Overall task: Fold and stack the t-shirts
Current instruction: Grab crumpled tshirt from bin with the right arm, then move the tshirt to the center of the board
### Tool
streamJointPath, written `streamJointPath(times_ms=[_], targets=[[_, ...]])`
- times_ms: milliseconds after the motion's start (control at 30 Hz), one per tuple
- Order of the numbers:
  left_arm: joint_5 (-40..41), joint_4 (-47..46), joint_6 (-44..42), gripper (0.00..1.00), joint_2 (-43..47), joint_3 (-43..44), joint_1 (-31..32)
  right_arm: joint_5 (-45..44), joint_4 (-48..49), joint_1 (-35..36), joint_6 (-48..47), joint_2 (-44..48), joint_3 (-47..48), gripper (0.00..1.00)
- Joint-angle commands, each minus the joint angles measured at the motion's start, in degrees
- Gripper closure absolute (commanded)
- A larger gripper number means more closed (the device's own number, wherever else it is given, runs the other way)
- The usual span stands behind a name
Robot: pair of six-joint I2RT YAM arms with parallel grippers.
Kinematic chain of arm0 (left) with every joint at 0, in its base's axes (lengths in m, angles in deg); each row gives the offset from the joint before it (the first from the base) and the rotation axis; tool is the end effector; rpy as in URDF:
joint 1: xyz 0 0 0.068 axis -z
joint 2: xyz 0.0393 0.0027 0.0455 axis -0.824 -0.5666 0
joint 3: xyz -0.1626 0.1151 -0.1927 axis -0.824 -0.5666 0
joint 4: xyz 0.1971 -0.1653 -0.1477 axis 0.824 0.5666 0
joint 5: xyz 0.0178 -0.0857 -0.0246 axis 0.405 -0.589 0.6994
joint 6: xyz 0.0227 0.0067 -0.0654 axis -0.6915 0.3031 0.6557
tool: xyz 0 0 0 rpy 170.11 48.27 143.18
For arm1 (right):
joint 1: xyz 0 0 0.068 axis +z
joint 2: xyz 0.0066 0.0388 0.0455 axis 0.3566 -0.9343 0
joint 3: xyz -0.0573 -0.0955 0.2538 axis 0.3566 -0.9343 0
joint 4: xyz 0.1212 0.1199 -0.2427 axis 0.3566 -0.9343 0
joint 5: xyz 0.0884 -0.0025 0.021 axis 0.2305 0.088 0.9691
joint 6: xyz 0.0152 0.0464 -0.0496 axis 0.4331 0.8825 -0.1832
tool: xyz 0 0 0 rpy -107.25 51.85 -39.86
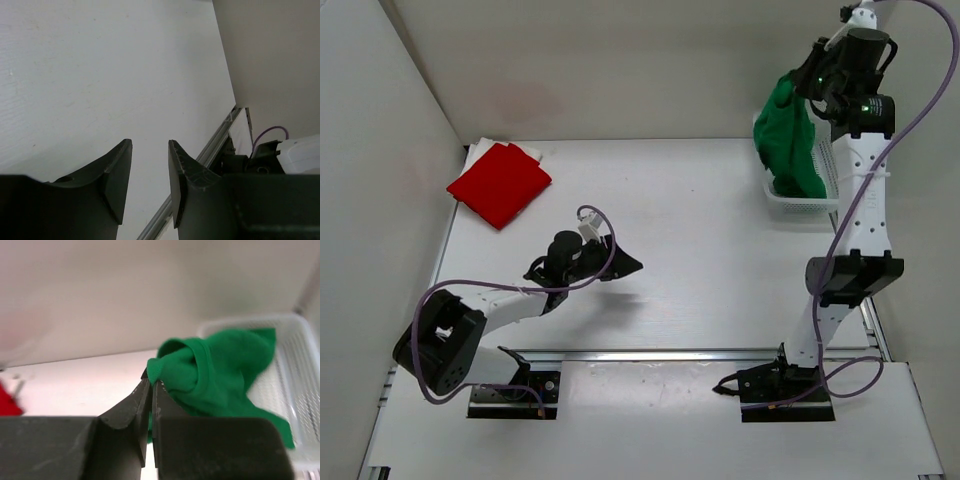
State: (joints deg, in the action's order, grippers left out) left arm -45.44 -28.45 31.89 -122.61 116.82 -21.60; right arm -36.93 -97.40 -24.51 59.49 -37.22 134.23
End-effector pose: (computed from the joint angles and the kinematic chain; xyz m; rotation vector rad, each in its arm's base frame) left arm 0.2427 -0.1885 0.1535 0.0613 2.1719 -1.2324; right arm 0.4512 -0.0234 0.5200 0.2005 1.8193 0.1965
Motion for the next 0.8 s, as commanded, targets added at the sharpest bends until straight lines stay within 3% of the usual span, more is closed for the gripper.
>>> streamJointPath(times_ms=[0, 133, 267, 467, 533, 600, 667, 767], targets=[[-3.15, -2.31, 3.09, 0.54, 2.4, -0.03, -4.43, 5.74, 5.49, 7.62, -2.82, 3.58, 2.49, 1.0], [-2.46, -2.32, 6.17, 0.54, 4.5, -2.05, -8.48, 13.37, 10.49, 15.73, -2.91, 9.81, 4.62, 1.0], [-1.93, -4.33, 10.05, 0.52, 8.36, -7.23, -14.62, 23.47, 22.6, 22.16, -1.51, 18.68, -5.8, 1.0], [-5.97, -5.67, 15.15, 0.51, 16.17, -12.87, -29.29, 43.17, 39.39, 13.39, 13.51, 23.27, -18.74, 1.0], [-6.06, -3.74, 14.63, 0.49, 18.47, -12.26, -32.39, 46.95, 46.78, 8.83, 17.63, 26.08, -31.78, 1.0], [-6.5, -1.97, 14.1, 0.49, 19.01, -10.59, -33.89, 50.91, 60.19, 6.1, 23.86, 28.37, -44.74, 1.0], [-7.38, -1.62, 14.01, 0.48, 18.75, -10.5, -33.8, 51.62, 66.89, 4.85, 27.58, 28.12, -59.3, 1.0], [-4.93, -0.23, 11.91, 0.49, 18.83, -10.06, -33.19, 50.42, 72.46, 3.71, 26.45, 24.61, -73.38, 1.0]])
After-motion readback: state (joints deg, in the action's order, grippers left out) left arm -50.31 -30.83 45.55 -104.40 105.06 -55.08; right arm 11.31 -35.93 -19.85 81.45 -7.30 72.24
